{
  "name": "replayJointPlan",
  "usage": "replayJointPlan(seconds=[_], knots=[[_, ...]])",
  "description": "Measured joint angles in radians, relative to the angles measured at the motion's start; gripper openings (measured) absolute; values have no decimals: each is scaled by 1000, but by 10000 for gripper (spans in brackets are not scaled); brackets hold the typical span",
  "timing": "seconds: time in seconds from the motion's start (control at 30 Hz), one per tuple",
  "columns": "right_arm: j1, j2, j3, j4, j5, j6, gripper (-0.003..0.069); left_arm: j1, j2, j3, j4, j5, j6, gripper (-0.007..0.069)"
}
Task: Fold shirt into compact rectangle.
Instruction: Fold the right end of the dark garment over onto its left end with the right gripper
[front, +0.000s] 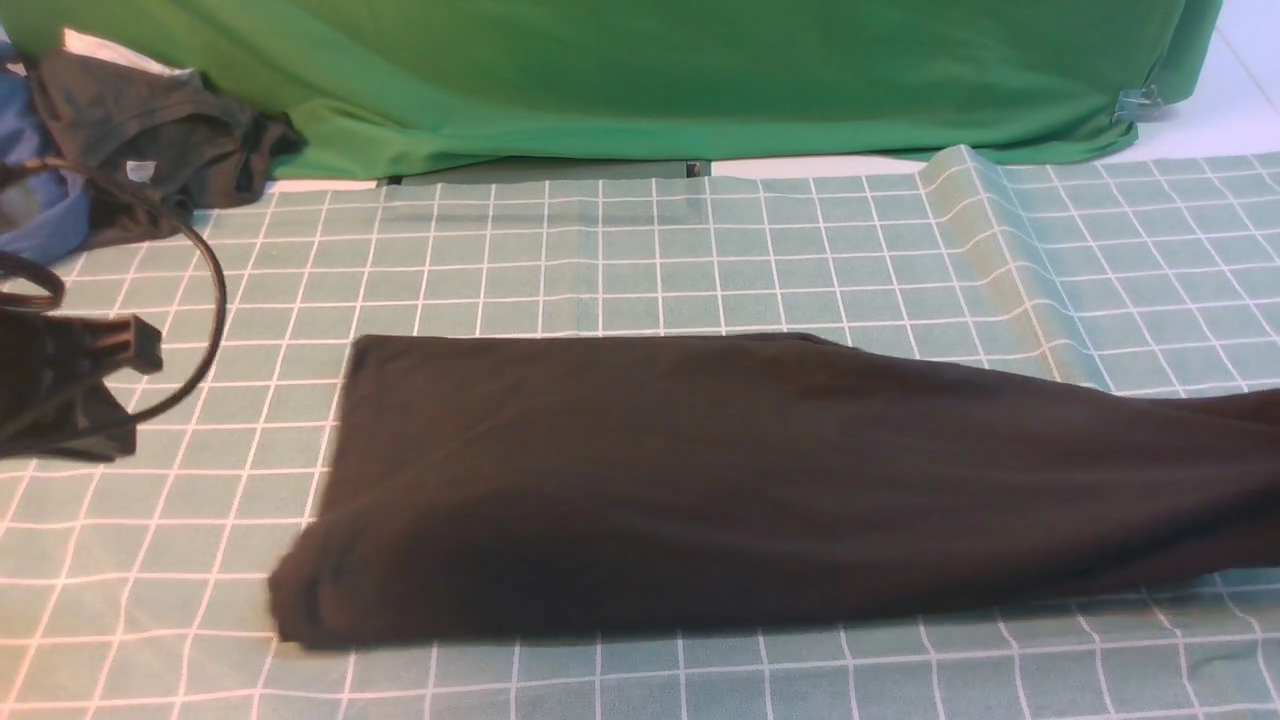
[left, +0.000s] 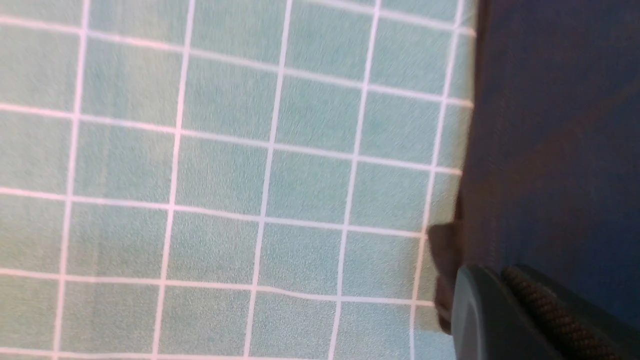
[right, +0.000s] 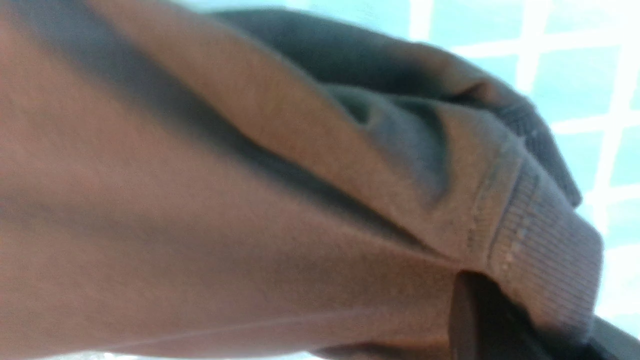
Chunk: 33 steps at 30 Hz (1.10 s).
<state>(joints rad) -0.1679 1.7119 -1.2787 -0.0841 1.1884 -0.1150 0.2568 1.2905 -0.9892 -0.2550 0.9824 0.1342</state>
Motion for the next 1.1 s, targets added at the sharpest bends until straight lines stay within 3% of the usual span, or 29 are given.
replayJointPlan(seconds=[0.13,0.33,0.53,0.73,1.1], knots=[[24,-27,-62,102,20,-2,36,0,-36,0,-12,-2,0,4],[218,-57,-180,189,25,31,36,0,-41,0,-19,-3,0,5],[570,-1,-397,283,27,115,31,0,-41,0,-49,-9,2,6],[783,154,-607,417,27,143,31,0,-41,0,-63,-8,3,7],[986,474,-849,570,-28,194,31,0,-41,0,-68,-8,3,7]])
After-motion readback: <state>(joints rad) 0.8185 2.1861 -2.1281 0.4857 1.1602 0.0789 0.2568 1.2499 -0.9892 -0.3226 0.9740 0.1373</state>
